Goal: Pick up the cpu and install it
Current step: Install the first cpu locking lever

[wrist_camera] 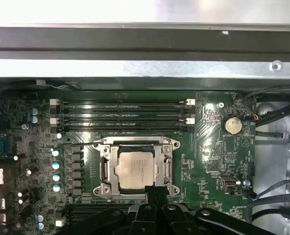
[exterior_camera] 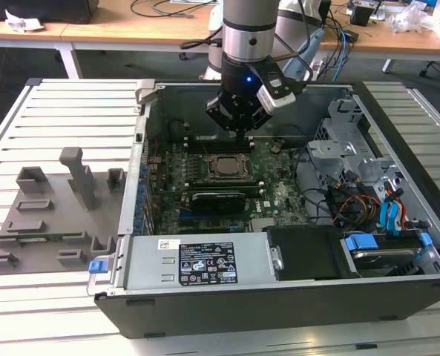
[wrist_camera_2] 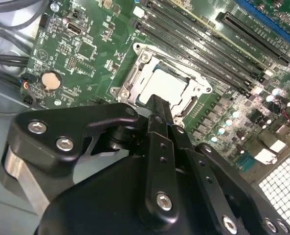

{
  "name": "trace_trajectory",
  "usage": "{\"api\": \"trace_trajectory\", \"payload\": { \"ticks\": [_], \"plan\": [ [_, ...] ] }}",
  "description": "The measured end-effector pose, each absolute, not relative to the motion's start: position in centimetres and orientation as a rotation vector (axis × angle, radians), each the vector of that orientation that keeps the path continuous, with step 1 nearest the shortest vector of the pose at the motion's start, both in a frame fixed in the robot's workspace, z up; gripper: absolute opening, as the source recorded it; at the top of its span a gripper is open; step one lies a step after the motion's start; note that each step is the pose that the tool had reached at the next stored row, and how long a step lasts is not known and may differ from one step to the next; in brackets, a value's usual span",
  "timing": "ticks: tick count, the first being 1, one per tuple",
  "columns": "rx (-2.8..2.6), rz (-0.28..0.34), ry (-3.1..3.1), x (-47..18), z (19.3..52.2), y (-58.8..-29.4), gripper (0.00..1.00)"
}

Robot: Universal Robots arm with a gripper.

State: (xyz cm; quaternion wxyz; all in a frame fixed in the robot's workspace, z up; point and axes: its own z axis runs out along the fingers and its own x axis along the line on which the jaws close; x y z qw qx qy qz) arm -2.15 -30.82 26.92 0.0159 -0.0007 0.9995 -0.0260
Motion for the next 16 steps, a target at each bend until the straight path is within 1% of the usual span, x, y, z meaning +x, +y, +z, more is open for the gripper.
{"api": "trace_trajectory", "payload": {
  "ticks": [16],
  "plan": [
    [-0.005,-0.081,3.109,-4.6,26.9,-30.8,0.11]
  ]
}}
